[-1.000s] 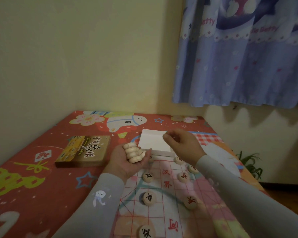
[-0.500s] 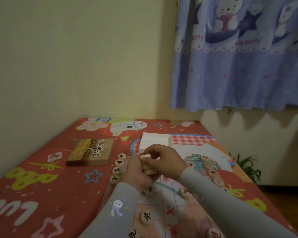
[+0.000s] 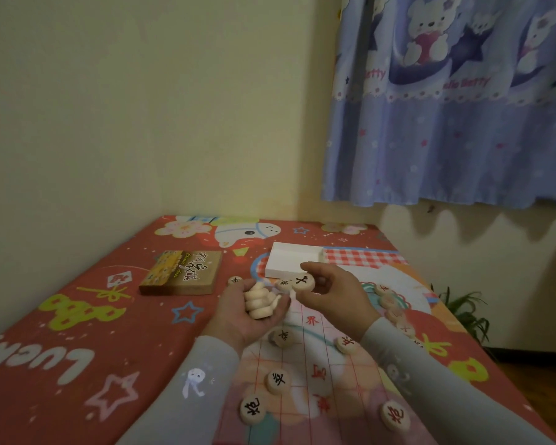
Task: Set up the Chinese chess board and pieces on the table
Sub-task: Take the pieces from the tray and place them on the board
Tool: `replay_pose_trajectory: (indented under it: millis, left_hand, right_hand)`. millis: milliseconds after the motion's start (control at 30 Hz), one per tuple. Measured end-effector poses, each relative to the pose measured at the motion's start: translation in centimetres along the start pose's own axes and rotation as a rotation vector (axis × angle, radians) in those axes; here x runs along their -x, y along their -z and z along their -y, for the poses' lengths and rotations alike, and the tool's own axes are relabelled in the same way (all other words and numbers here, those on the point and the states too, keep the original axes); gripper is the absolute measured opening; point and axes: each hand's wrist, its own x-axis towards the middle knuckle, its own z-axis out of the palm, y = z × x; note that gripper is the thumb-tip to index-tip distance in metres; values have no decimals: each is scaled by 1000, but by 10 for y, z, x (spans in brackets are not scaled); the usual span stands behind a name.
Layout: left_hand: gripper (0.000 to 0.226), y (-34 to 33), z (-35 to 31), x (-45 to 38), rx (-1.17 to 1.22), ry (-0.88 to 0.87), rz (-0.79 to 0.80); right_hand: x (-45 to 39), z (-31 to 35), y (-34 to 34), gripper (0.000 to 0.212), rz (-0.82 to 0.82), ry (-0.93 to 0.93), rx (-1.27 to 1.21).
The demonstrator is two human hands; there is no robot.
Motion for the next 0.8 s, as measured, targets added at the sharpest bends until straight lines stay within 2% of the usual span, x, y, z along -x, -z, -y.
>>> replay_pose_trajectory:
  millis: [133, 267, 367, 467, 600, 700, 800]
  left_hand:
    - [14, 34, -24, -4, 34, -26, -6]
    - [14, 58, -42, 8, 106, -72, -13]
    - [38, 69, -52, 21, 83, -145, -58]
    - [56, 76, -61, 37, 79, -132, 9]
    - [53, 88, -70, 43, 96, -183, -51]
    - [44, 97, -73, 44, 125, -200, -60]
    - [50, 105, -72, 45, 118, -185, -49]
  right_hand:
    - [14, -1, -1, 34, 41, 25, 70]
    - [25, -5, -12, 33, 104, 27, 155]
    - [31, -13, -27, 33, 155, 34, 224]
    - [35, -20, -44, 26, 202, 82, 298]
    - [35, -24, -66, 18, 265, 131, 372]
    - [31, -25, -87, 14, 315, 100, 419]
    - [28, -22, -109, 14, 326, 57, 425]
